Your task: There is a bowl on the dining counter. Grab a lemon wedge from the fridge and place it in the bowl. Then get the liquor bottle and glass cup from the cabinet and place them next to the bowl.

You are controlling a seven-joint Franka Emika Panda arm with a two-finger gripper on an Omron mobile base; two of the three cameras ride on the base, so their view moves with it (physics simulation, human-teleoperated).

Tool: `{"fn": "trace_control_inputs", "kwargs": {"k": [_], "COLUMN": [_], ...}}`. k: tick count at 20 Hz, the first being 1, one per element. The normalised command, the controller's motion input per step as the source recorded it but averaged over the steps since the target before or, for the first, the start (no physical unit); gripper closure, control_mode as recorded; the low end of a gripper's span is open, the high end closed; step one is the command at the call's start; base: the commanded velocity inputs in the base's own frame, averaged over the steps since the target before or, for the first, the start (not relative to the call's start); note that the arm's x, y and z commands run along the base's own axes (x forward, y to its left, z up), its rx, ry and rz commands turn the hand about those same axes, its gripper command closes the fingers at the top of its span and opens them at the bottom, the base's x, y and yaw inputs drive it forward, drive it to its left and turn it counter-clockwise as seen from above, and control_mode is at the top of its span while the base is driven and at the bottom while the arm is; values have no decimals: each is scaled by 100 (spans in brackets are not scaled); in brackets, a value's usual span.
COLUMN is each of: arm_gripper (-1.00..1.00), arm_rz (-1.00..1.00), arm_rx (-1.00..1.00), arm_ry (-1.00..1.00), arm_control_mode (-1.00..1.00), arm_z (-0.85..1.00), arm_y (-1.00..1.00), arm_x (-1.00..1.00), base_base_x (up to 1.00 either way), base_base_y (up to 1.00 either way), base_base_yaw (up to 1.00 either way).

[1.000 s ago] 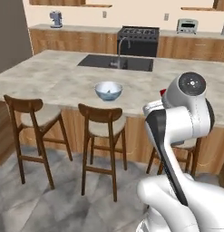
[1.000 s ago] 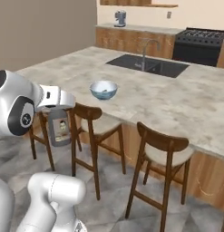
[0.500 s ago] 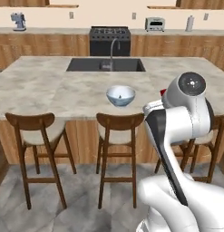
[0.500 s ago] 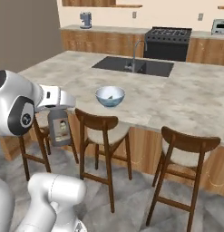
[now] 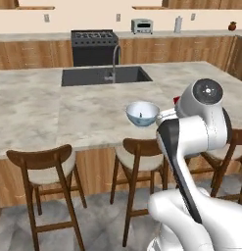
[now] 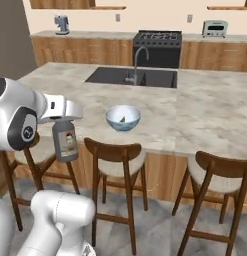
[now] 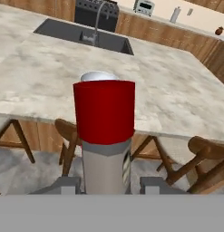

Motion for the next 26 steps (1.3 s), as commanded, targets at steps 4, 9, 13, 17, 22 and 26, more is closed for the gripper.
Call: {"fn": "trace_control_inputs", "kwargs": {"k": [4,9,13,17,22,26], "arm_gripper": [100,100,100,100,100,100], "arm_rz": [0,0,0,0,5,2], "arm_rx": [0,0,0,0,1,5], "arm_ry": [0,0,0,-10,-17,-9], "arm_control_mode": [100,100,100,-100,-100,-100], "arm_z": [0,0,0,0,0,0], "arm_y": [0,0,0,73,87,68], "arm_x": [0,0,0,1,10,64], "base_base_x": [97,93,57,0,0,0], "base_base_y": [48,45,50,0,0,0], "base_base_yaw": [-29,-22,-9,0,0,0]}}
